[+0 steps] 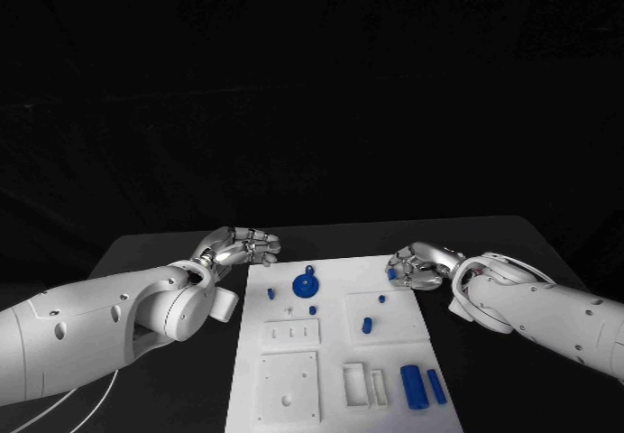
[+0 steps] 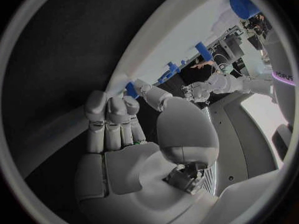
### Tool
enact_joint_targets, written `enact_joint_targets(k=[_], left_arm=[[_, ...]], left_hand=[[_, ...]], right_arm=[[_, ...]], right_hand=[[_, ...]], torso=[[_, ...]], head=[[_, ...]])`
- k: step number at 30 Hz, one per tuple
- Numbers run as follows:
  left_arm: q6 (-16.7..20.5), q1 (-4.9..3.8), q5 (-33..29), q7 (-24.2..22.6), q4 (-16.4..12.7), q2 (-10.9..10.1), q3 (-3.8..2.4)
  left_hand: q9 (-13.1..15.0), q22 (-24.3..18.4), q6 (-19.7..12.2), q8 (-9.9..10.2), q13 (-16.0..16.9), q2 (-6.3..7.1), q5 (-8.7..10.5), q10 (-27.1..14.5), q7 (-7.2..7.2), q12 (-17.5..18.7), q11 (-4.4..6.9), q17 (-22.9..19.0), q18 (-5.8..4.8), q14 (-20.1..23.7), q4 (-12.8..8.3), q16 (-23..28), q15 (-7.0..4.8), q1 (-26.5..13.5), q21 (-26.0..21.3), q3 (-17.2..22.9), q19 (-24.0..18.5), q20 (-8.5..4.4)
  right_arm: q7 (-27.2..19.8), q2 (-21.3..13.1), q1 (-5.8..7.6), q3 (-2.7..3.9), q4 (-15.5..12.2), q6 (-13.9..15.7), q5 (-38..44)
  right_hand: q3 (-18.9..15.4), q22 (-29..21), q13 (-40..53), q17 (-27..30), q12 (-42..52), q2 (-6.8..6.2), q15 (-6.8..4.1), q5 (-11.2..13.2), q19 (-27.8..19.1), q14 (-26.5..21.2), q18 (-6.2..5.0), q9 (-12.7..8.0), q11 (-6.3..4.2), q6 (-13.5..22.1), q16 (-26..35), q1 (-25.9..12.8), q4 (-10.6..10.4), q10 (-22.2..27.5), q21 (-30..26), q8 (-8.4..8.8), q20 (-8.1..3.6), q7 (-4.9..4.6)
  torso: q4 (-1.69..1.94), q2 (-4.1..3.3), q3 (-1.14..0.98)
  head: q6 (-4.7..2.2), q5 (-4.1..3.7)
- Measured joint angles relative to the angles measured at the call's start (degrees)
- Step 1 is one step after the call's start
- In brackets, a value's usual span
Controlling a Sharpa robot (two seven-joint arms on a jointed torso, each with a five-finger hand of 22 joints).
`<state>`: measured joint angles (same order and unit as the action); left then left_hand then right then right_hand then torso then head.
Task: Assemble the parts on the task board
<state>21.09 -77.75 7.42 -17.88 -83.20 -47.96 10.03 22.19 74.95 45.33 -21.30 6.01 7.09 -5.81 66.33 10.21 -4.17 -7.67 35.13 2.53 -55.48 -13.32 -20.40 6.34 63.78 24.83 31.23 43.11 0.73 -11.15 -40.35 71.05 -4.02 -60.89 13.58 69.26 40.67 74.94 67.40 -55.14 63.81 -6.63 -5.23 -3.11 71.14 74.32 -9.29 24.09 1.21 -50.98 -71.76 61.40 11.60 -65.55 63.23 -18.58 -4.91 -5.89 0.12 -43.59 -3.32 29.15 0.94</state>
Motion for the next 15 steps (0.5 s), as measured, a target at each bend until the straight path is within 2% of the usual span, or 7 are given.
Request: enact_joint_targets(k=[5, 8, 10, 15], left_arm=[[0.0, 0.00, 0.0, 0.0, 0.0, 0.0, 0.00], [0.0, 0.00, 0.0, 0.0, 0.0, 0.0, 0.00], [0.0, 0.00, 0.0, 0.1, 0.0, 0.0, 0.00], [-0.1, 0.00, 0.1, 0.2, 0.0, 0.0, 0.00]], left_hand=[[0.1, 0.0, 0.0, 0.0, 0.0, 0.00, 0.00, 0.0, 0.00, 0.0, 0.00, 0.0, 0.00, 0.0, 0.0, 0.0, 0.00, 0.0, 0.0, 0.0, 0.0, 0.00], [0.1, 0.0, 0.0, 0.0, 0.0, 0.00, 0.00, 0.0, 0.00, 0.0, 0.00, 0.1, 0.00, 0.0, 0.0, 0.0, 0.00, 0.0, 0.0, 0.0, 0.0, 0.00], [0.2, 0.0, 0.2, 0.0, 0.0, 0.00, 0.00, 0.2, 0.21, 0.0, -0.23, 0.2, -0.02, -0.5, 0.0, 0.0, 0.03, 0.0, 0.3, 0.0, 0.0, 0.00], [0.6, 0.0, 1.0, 0.0, 0.5, -0.33, 0.00, 2.0, -0.21, -0.4, 0.66, 0.8, -0.04, -1.4, 0.0, 0.0, -0.34, -0.3, 0.6, 0.0, 0.0, 0.00]], right_arm=[[0.1, -0.1, -0.01, 0.00, -0.4, 0.4, 0.0], [0.2, -0.1, -0.01, 0.00, -0.7, 0.8, 0.0], [0.3, -0.1, -0.01, 0.00, -0.9, 1.1, 0.1], [0.6, -0.2, -0.01, 0.00, -1.5, 2.0, 0.2]], right_hand=[[0.5, 0.0, -0.1, -0.1, 0.0, 0.00, -0.20, 0.0, 0.1, 0.2, 0.00, 0.1, -0.12, -0.5, 0.2, 0.0, -0.5, -0.1, 0.2, 0.00, 0.09, 0.27], [1.1, 0.0, -0.1, -0.1, 0.0, 0.00, -0.21, 0.0, 0.1, 0.2, 0.00, 0.3, -0.51, -1.1, 0.2, 0.0, -0.5, -0.1, 0.2, -0.64, 0.09, 0.76], [1.6, 0.0, -0.1, -0.2, 0.0, -0.01, -0.44, 0.0, 0.1, 0.4, 0.00, 0.4, -0.83, -2.0, 0.2, 0.0, -0.5, -0.2, 0.2, -1.01, 0.10, 1.41], [1.9, 0.0, -0.2, -0.3, 0.0, -0.02, -1.01, 0.0, 0.1, 0.4, -0.01, 0.5, -1.34, -3.2, 0.2, 0.0, -0.4, -0.3, 0.4, -1.81, 0.10, 2.04]], torso=[[0.00, -0.01, -0.01], [0.00, -0.01, -0.02], [0.00, -0.01, -0.02], [-0.02, 0.00, -0.02]], head=[[0.01, 0.00], [0.01, 0.00], [0.01, 0.00], [-0.02, 0.00]])
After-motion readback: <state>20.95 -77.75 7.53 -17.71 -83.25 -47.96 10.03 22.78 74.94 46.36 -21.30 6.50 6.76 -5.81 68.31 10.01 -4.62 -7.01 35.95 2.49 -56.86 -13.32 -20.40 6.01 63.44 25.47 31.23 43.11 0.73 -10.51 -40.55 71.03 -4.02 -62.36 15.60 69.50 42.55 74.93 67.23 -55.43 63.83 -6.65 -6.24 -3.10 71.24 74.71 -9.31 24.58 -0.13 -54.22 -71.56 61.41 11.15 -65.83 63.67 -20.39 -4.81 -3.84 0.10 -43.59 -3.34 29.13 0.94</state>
